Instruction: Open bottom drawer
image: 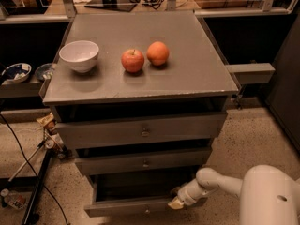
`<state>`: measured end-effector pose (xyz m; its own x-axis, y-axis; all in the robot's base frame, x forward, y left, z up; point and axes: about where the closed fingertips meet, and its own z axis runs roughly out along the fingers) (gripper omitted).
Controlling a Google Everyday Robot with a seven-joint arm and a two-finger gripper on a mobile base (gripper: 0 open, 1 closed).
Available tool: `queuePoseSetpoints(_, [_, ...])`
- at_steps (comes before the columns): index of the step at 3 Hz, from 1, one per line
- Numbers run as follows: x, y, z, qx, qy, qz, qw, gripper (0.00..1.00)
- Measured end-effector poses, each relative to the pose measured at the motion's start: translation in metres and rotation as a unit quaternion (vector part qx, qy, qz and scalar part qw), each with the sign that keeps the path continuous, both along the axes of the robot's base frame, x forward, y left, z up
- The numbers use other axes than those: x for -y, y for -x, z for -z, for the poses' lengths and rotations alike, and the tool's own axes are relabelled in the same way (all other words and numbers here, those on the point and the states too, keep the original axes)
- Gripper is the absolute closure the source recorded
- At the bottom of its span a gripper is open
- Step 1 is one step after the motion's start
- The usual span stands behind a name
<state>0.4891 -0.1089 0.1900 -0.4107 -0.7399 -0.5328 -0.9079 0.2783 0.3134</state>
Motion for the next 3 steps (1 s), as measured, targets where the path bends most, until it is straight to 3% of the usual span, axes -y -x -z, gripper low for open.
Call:
queuePoseSetpoints(2, [0.0,0.0,0.0,0.0,0.0,0.0,1.0,0.14])
queuePoseSetpoints(3, [-0.0001,0.0001,0.0001,0.0,0.0,0.0,1.0,0.0])
